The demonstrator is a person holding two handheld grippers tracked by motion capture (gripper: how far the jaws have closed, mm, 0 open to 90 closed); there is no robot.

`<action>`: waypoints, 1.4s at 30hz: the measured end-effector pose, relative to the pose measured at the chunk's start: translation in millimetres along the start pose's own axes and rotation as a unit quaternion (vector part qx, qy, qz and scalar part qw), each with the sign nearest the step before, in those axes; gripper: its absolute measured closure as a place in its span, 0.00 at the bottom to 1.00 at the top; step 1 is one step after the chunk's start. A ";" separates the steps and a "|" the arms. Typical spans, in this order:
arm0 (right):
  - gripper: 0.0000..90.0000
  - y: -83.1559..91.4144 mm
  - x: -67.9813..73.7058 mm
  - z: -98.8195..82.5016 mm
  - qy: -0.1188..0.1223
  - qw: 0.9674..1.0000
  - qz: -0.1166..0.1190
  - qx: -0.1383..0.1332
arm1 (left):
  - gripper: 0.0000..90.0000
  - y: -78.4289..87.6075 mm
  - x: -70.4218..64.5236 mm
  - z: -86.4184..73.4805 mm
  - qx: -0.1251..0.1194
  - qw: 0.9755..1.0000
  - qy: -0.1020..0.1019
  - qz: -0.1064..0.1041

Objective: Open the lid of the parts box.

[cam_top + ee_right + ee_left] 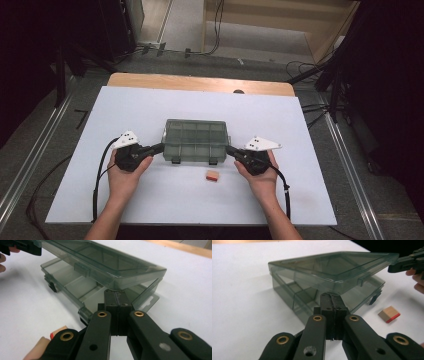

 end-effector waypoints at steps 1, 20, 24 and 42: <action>0.98 0.4 -1.0 3.7 -0.001 1.000 0.001 -0.005 | 1.00 0.3 -0.6 1.6 -0.004 1.000 0.001 -0.003; 0.91 -2.0 -11.1 36.5 -0.017 0.999 -0.010 -0.046 | 1.00 -7.0 3.2 40.8 -0.057 0.998 -0.016 -0.009; 0.76 -1.2 -11.5 40.1 -0.016 0.998 -0.014 -0.051 | 1.00 -7.3 6.1 46.2 -0.064 0.998 -0.016 -0.003; 0.00 -11.1 -27.0 49.6 -0.062 0.995 -0.031 -0.075 | 1.00 -15.6 16.3 60.2 -0.086 0.996 -0.001 0.006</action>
Point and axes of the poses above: each handheld gripper's, and its own axes: y roughly backward along the jaws, z roughly out of its top, x roughly to its left, the point moved 1 cm from there along -y, roughly forward along the jaws, and after that the axes turned 13 degrees about -z, right-handed, at the moved point
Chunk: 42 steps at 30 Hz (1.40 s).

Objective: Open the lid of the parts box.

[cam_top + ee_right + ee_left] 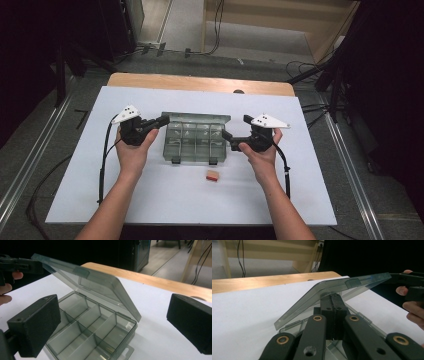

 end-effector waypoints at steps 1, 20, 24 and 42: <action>0.00 0.0 0.0 0.0 0.000 1.000 0.000 0.000 | 1.00 -0.7 0.1 0.9 -0.004 1.000 0.000 -0.001; 0.58 -20.2 4.1 1.0 -0.022 0.997 -0.067 -0.010 | 1.00 -8.9 8.2 12.1 -0.017 1.000 0.001 0.010; 0.70 -24.4 4.0 3.5 -0.022 0.997 -0.075 -0.010 | 1.00 -9.5 10.1 12.6 -0.022 1.000 0.005 0.010; 0.91 -32.9 5.6 11.2 -0.034 0.995 -0.095 -0.026 | 0.79 -3.5 9.2 1.4 -0.041 0.999 -0.024 0.017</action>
Point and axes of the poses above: each handheld gripper's, and its own axes: y roughly backward along the jaws, z roughly out of its top, x roughly to its left, the point moved 1 cm from there along -y, roughly forward along the jaws, and after that the axes turned 13 degrees about -z, right-handed, at the moved point
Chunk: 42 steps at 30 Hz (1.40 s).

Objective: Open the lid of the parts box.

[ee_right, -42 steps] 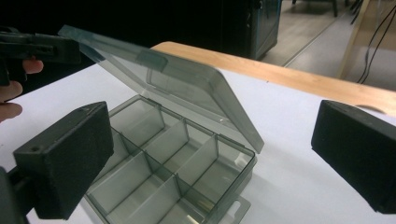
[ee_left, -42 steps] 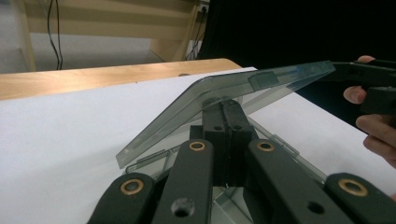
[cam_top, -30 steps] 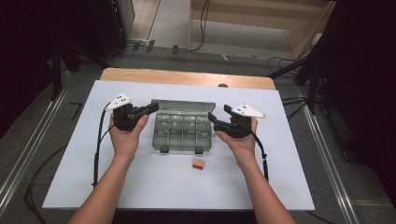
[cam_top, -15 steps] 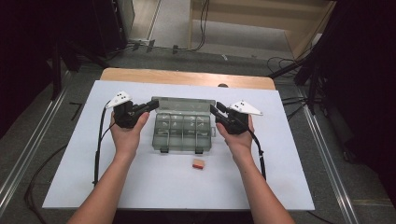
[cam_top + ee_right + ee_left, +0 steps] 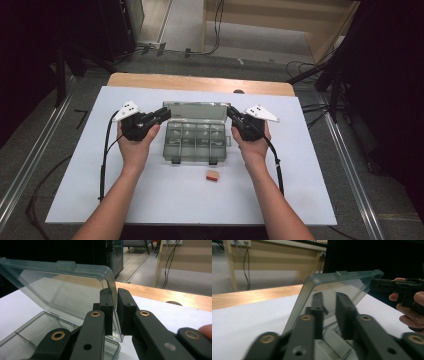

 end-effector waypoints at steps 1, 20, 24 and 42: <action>0.91 -0.5 -0.3 0.2 -0.004 1.000 0.000 0.001 | 0.75 2.3 1.0 -1.7 -0.003 1.000 -0.002 0.007; 0.92 -14.4 -5.2 10.0 -0.020 1.000 0.001 0.017 | 0.49 -19.2 29.9 -7.0 0.058 0.995 0.019 0.073; 0.92 -18.8 -5.9 12.0 -0.023 1.000 -0.001 0.019 | 0.65 -24.5 34.1 -9.6 0.071 0.994 0.008 0.085; 0.93 -35.2 -10.6 19.3 -0.029 0.999 -0.002 0.035 | 0.91 -44.7 39.5 -12.7 0.085 0.989 0.005 0.124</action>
Point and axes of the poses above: each handheld gripper's, and its own axes: y roughly backward along the jaws, z roughly out of its top, x roughly to its left, the point moved 1 cm from there along -y, roughly forward along the jaws, and after that the axes turned 13 degrees about -z, right-handed, at the moved point
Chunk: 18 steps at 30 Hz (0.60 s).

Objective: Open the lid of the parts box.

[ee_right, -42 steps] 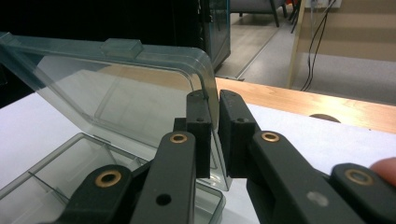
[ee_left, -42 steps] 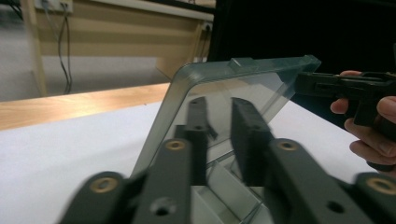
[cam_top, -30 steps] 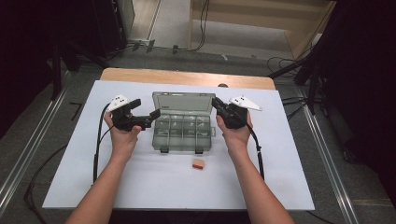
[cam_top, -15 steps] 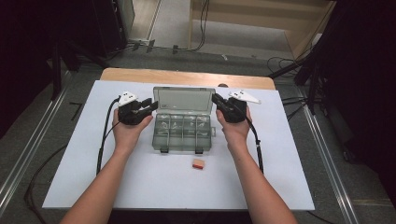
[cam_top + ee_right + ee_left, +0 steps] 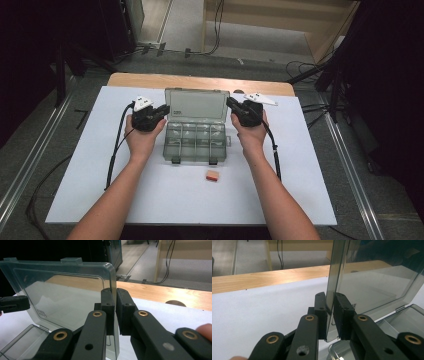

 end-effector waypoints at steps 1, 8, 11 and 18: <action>0.93 -0.5 0.0 0.0 0.000 1.000 0.000 0.000 | 0.92 -0.3 -0.4 0.1 0.001 1.000 0.000 0.005; 0.92 -3.5 0.2 -0.2 0.013 1.000 -0.004 -0.006 | 0.95 -2.3 -0.5 0.2 0.000 1.000 0.007 0.012; 0.89 -5.0 1.6 -2.7 0.024 1.000 -0.016 0.000 | 0.95 -2.9 0.5 0.3 0.001 1.000 0.012 0.013; 0.85 -15.6 -2.1 -22.5 0.011 1.000 -0.018 0.023 | 0.95 -3.7 1.3 0.4 0.000 1.000 0.012 0.010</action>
Point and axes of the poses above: each handheld gripper's, and its own axes: y roughly backward along the jaws, z roughly out of its top, x roughly to its left, the point moved 1 cm from there along -y, roughly forward along the jaws, and after that the axes turned 13 degrees about -z, right-handed, at the moved point
